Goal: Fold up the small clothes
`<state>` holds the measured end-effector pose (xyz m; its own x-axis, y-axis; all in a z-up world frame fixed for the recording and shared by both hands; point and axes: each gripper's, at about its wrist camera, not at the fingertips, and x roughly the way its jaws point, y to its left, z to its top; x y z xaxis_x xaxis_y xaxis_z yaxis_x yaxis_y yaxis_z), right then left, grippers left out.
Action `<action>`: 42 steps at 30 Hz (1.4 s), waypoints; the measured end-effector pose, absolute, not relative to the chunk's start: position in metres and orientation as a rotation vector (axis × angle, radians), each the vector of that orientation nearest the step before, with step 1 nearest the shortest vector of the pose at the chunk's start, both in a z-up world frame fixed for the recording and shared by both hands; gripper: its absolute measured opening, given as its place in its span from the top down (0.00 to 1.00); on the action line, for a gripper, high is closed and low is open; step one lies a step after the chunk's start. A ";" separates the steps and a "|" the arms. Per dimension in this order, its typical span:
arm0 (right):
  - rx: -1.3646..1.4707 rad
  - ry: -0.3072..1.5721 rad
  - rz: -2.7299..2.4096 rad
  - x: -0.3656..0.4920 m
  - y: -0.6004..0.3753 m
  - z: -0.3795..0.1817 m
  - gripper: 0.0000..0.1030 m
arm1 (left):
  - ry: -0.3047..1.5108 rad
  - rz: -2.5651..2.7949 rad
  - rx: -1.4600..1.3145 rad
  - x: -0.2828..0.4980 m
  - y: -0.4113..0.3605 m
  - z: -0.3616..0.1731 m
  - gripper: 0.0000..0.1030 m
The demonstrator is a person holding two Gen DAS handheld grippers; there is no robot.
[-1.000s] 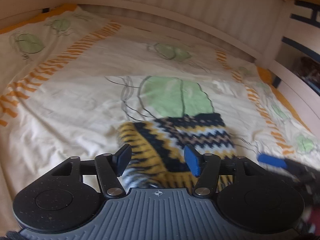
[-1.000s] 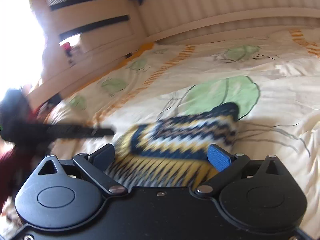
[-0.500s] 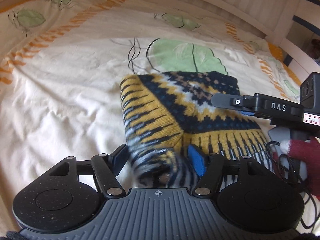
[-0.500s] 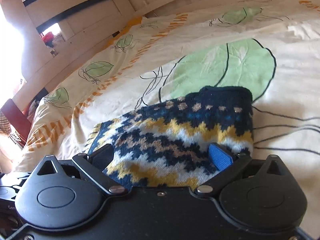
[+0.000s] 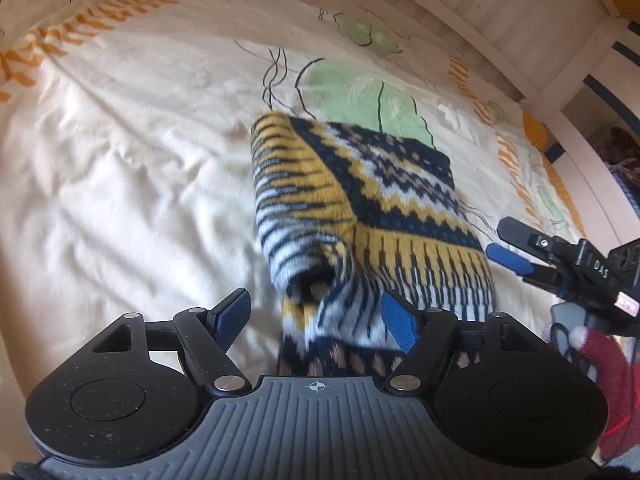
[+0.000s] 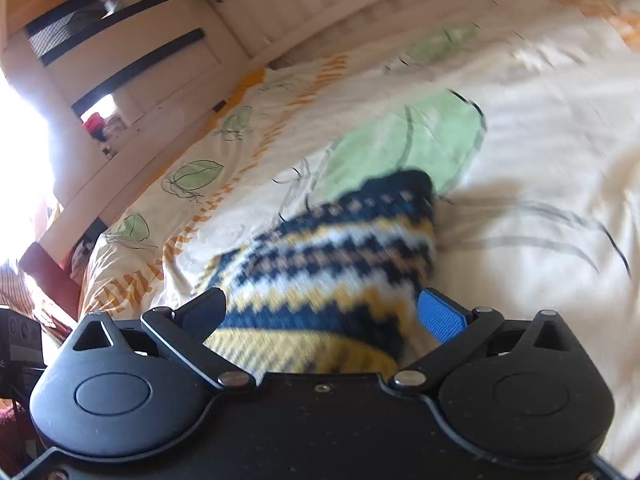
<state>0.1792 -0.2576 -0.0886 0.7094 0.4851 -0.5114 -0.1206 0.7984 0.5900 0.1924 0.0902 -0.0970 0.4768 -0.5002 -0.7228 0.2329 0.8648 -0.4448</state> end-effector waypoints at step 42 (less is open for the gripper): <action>0.574 0.814 0.179 0.118 -0.326 -0.091 0.36 | 1.182 -0.827 -0.371 0.156 -0.038 -0.134 0.67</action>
<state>0.1182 -0.3259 -0.0913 0.6814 0.3645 -0.6347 0.0641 0.8341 0.5478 0.1560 -0.0377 -0.1339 0.1381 -0.7350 -0.6638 0.3719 0.6597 -0.6531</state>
